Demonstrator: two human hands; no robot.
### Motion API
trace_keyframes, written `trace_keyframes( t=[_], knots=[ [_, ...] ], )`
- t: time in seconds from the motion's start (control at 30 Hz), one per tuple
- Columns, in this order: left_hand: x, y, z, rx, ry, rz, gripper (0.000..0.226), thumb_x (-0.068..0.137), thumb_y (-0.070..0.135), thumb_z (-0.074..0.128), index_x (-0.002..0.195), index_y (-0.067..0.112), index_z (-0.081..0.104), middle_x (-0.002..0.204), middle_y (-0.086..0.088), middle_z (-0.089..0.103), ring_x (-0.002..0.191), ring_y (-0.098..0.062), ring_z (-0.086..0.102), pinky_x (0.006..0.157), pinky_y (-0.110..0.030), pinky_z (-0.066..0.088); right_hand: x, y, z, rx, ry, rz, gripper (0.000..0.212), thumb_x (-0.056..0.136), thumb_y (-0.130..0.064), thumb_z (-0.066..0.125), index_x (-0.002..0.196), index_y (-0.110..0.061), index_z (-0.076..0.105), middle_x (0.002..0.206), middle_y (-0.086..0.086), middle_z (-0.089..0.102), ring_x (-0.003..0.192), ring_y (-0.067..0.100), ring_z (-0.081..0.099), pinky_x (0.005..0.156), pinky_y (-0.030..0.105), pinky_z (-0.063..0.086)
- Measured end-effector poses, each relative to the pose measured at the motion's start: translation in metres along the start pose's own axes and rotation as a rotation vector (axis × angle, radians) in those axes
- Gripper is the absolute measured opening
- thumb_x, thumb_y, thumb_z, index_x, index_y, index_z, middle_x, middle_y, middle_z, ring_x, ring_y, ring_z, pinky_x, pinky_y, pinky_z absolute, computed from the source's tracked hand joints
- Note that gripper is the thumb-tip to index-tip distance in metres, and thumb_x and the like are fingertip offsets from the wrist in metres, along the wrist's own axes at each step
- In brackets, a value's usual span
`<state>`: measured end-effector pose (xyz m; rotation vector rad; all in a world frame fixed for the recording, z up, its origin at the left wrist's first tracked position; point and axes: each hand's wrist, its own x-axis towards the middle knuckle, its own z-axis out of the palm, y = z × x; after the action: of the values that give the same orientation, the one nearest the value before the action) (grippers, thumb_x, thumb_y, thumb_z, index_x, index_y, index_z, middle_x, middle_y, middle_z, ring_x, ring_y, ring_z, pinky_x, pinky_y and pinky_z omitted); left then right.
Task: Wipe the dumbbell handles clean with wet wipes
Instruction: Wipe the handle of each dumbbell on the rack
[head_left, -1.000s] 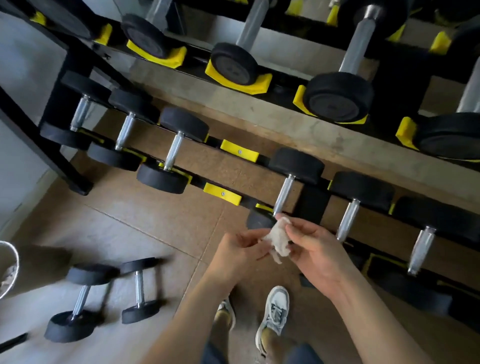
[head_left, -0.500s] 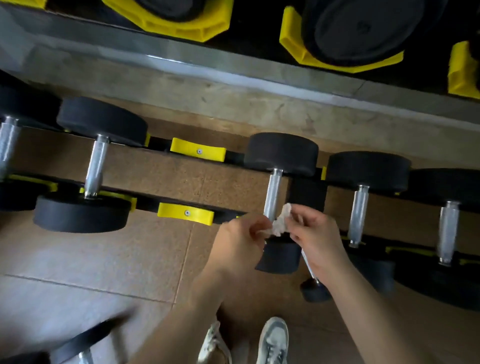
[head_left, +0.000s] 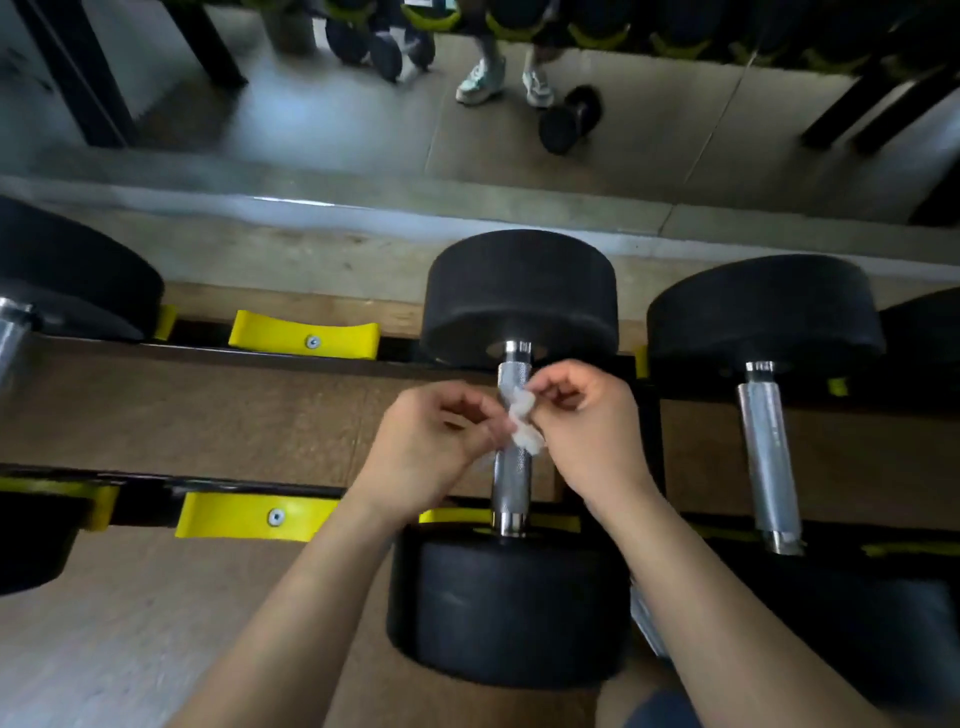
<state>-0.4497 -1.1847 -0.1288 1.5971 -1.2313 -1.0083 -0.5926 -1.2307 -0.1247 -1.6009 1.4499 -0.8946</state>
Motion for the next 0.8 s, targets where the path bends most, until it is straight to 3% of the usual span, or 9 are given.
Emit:
trace_keyframes(
  t=[0.1, 0.23, 0.33, 0.4, 0.5, 0.63, 0.7, 0.8],
  knots=[
    [0.007, 0.005, -0.003, 0.075, -0.032, 0.145, 0.032, 0.06, 0.048, 0.081, 0.082, 0.027, 0.069, 0.077, 0.004, 0.071, 0.07, -0.01, 0.063, 0.07, -0.027, 0.051, 0.004, -0.004, 0.005, 0.001, 0.01, -0.024, 0.017, 0.08, -0.003, 0.069, 0.084, -0.02, 0.068, 0.076, -0.009, 0.066, 0.072, 0.003, 0.064, 0.066, 0.021, 0.055],
    [0.014, -0.005, -0.003, 0.23, -0.113, 0.305, 0.029, 0.063, 0.032, 0.089, 0.084, 0.029, 0.07, 0.074, 0.004, 0.068, 0.064, -0.007, 0.059, 0.065, -0.025, 0.051, -0.013, -0.001, -0.015, 0.106, -0.167, 0.003, 0.017, 0.087, -0.013, 0.068, 0.095, -0.028, 0.072, 0.09, -0.011, 0.071, 0.084, -0.001, 0.066, 0.074, 0.018, 0.055],
    [0.02, -0.015, -0.001, 0.221, -0.024, 0.414, 0.012, 0.071, 0.022, 0.083, 0.077, 0.025, 0.074, 0.074, 0.006, 0.07, 0.068, -0.009, 0.064, 0.065, -0.027, 0.052, -0.021, 0.002, -0.024, 0.038, -0.319, -0.014, 0.033, 0.079, -0.018, 0.076, 0.109, -0.031, 0.069, 0.099, -0.016, 0.067, 0.09, -0.009, 0.062, 0.074, 0.008, 0.05],
    [0.029, -0.014, 0.003, 0.317, 0.137, 0.499, 0.009, 0.072, 0.019, 0.08, 0.079, 0.021, 0.076, 0.076, 0.009, 0.069, 0.07, -0.006, 0.063, 0.065, -0.022, 0.049, -0.012, 0.004, -0.018, -0.073, -0.187, -0.098, 0.032, 0.078, -0.019, 0.077, 0.108, -0.03, 0.071, 0.096, -0.017, 0.066, 0.086, -0.008, 0.061, 0.072, 0.009, 0.05],
    [0.041, -0.006, 0.009, 0.376, 0.325, 0.514, 0.009, 0.073, 0.018, 0.077, 0.082, 0.018, 0.075, 0.075, 0.01, 0.068, 0.07, -0.005, 0.06, 0.063, -0.017, 0.044, 0.007, 0.003, -0.004, -0.125, 0.086, -0.226, 0.012, 0.08, -0.02, 0.077, 0.091, -0.024, 0.076, 0.083, -0.017, 0.069, 0.075, -0.002, 0.063, 0.068, 0.012, 0.051],
    [0.032, -0.014, 0.006, 0.365, 0.252, 0.544, 0.02, 0.078, 0.009, 0.075, 0.094, 0.022, 0.075, 0.087, 0.013, 0.067, 0.079, 0.0, 0.061, 0.073, -0.017, 0.05, 0.014, 0.009, 0.004, -0.147, 0.191, -0.308, 0.009, 0.078, -0.016, 0.077, 0.084, -0.023, 0.074, 0.072, -0.018, 0.066, 0.069, -0.001, 0.063, 0.063, 0.013, 0.05],
    [0.026, -0.013, 0.002, 0.357, 0.165, 0.557, 0.017, 0.082, 0.021, 0.073, 0.099, 0.024, 0.076, 0.091, 0.009, 0.07, 0.082, -0.003, 0.065, 0.074, -0.023, 0.053, 0.015, 0.011, 0.004, -0.06, 0.182, -0.247, 0.017, 0.078, -0.012, 0.077, 0.079, -0.027, 0.07, 0.067, -0.017, 0.064, 0.064, 0.0, 0.063, 0.06, 0.014, 0.05],
    [0.031, 0.0, 0.005, 0.488, 0.17, 0.632, 0.016, 0.084, 0.033, 0.068, 0.093, 0.024, 0.078, 0.081, 0.006, 0.07, 0.074, -0.007, 0.064, 0.064, -0.029, 0.052, 0.017, 0.011, 0.001, -0.069, 0.165, -0.21, 0.016, 0.08, -0.013, 0.073, 0.077, -0.028, 0.067, 0.062, -0.013, 0.063, 0.062, 0.001, 0.061, 0.057, 0.014, 0.047]
  ],
)
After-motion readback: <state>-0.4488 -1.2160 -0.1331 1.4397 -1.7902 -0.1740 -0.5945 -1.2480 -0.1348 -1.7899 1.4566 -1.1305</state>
